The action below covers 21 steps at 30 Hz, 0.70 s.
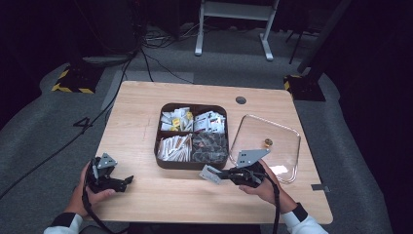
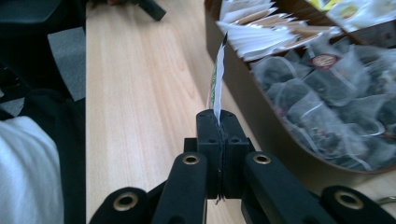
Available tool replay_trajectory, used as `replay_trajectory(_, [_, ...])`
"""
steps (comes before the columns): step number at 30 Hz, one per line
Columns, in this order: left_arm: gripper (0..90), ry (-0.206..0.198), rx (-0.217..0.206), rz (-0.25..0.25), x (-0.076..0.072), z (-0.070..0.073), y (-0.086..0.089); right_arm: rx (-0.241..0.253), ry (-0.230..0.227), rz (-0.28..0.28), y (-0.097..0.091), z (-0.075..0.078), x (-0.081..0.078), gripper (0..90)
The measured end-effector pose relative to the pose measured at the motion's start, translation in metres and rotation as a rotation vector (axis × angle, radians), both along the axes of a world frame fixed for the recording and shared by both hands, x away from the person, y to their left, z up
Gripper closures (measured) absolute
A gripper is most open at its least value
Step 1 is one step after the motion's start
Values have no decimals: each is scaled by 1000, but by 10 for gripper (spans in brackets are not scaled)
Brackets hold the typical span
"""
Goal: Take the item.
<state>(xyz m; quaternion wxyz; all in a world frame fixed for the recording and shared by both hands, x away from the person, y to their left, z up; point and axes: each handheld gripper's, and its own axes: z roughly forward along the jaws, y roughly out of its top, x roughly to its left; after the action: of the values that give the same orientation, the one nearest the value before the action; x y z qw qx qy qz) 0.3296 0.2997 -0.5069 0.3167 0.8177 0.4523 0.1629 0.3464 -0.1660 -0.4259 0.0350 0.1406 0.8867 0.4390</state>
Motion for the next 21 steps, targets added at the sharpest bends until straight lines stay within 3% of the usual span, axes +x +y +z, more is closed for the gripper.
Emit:
replay_trajectory(12, [5,0,0,0,0,0,0,-48,43,55,12,-16,-7,899])
replay_trajectory(21, [5,0,0,0,0,0,0,-63,63,49,15,-24,-5,883])
